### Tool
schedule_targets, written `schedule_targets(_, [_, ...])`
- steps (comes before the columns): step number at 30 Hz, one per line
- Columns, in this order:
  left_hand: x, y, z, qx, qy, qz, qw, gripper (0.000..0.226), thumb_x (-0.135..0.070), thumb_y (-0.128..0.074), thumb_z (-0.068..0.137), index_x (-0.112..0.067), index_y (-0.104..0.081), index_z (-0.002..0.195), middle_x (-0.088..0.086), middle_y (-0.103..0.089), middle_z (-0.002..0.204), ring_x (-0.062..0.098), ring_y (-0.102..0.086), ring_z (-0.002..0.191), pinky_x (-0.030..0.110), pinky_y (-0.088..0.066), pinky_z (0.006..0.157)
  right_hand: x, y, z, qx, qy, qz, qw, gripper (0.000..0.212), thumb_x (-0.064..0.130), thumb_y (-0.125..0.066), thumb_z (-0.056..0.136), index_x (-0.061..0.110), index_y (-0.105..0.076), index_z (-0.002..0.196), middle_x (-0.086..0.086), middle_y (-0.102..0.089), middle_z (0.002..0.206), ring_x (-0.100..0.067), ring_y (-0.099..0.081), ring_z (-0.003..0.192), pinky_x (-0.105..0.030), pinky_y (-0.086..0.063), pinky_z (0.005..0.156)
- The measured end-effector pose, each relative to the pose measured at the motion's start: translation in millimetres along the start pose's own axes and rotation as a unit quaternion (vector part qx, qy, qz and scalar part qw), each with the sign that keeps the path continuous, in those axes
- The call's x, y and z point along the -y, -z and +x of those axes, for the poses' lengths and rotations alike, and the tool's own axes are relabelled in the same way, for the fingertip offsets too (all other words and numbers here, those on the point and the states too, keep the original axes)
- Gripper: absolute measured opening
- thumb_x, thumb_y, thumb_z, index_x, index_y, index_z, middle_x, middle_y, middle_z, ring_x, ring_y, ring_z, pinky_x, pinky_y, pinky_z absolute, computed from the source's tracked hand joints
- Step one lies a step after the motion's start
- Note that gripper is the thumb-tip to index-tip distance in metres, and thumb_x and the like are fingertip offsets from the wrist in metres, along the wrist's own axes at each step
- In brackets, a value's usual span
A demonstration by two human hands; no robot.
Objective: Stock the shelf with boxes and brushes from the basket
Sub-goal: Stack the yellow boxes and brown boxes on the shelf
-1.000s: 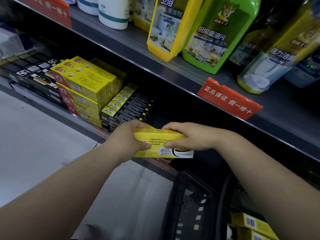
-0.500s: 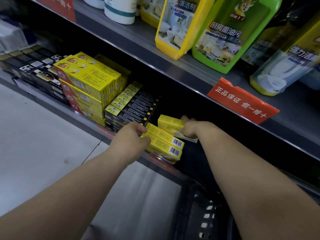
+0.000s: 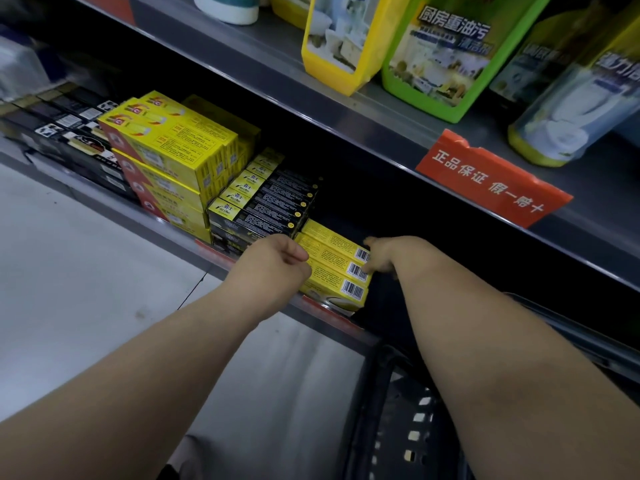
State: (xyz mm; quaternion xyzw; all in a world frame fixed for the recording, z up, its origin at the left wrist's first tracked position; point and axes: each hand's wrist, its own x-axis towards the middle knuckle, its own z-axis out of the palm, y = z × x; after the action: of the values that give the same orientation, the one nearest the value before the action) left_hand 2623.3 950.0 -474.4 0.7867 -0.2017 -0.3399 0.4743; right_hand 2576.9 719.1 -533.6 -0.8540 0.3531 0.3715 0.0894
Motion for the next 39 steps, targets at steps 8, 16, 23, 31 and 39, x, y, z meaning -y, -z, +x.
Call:
schedule_targets(8, [-26,-5,-14,0.018,-0.043,0.001,0.999,0.010,-0.013,-0.057,0.088,-0.016,-0.062,0.096,-0.006,-0.057,0.076,0.005,-0.051,0.061,0.006,-0.038,0.043,8,12,-24,-0.043,0.041,-0.050,0.997,0.064,0.024,-0.057,0.092,0.014,-0.026,0.147,-0.009,-0.049,0.135,-0.025,-0.053,0.115,-0.031,-0.045,0.090])
schedule_targets(16, [-69,-58,-64,0.112,-0.173,0.057,0.977,0.011,-0.017,-0.059,0.089,-0.014,-0.065,0.097,-0.009,-0.060,0.080,0.012,-0.060,0.081,0.026,-0.049,0.080,-35,30,-188,-0.190,0.197,0.140,0.952,0.023,0.019,-0.053,0.094,0.013,-0.062,0.113,-0.002,-0.064,0.117,-0.015,-0.057,0.105,-0.022,-0.042,0.087])
schedule_targets(23, [-87,-121,-134,0.239,-0.283,0.135,0.919,0.008,-0.022,-0.059,0.088,-0.025,-0.063,0.093,-0.013,-0.060,0.076,-0.006,-0.054,0.069,0.005,-0.039,0.064,-133,-53,-294,-0.176,0.153,0.269,0.935,0.018,0.010,-0.058,0.091,0.012,-0.062,0.108,-0.006,-0.068,0.100,-0.022,-0.065,0.091,-0.032,-0.050,0.084])
schedule_targets(31, [-66,-204,-190,0.378,-0.269,0.271,0.843,0.031,-0.033,-0.052,0.094,-0.026,-0.050,0.124,-0.012,-0.064,0.111,0.007,-0.059,0.101,0.026,-0.047,0.088,-246,-204,-305,-0.114,-0.006,0.283,0.952,0.019,0.024,-0.057,0.092,0.019,-0.061,0.110,0.005,-0.062,0.102,-0.005,-0.058,0.086,-0.016,-0.044,0.077])
schedule_targets(39, [-34,-213,-187,0.407,-0.216,0.325,0.826,0.030,-0.034,-0.053,0.093,-0.030,-0.048,0.123,-0.022,-0.056,0.100,0.003,-0.057,0.103,0.026,-0.045,0.092,-286,-295,-256,0.004,-0.084,0.117,0.990,0.058,0.023,-0.055,0.092,0.013,-0.028,0.143,-0.014,-0.036,0.139,-0.031,-0.044,0.123,-0.036,-0.041,0.097])
